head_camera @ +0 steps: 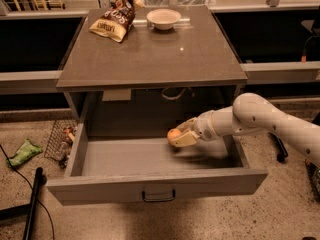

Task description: Place orange into top drawer

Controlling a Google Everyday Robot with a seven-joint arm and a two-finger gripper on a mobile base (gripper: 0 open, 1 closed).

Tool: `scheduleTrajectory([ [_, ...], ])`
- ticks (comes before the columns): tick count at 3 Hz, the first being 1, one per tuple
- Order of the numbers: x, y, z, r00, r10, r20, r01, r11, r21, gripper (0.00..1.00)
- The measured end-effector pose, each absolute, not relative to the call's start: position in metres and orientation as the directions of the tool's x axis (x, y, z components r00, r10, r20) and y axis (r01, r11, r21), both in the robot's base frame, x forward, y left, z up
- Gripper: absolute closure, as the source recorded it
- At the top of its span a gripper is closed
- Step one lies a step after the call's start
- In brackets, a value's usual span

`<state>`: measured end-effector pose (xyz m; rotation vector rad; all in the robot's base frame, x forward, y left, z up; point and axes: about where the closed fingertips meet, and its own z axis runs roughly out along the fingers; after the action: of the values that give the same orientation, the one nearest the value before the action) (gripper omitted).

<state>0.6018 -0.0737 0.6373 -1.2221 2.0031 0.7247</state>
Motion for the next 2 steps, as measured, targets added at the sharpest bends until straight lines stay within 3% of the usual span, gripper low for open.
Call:
scheduleTrajectory([
  [2,0.6018,-0.0762,0.6387,-0.336,-0.533,-0.776,-0.906,0.408,0.112,0.11],
])
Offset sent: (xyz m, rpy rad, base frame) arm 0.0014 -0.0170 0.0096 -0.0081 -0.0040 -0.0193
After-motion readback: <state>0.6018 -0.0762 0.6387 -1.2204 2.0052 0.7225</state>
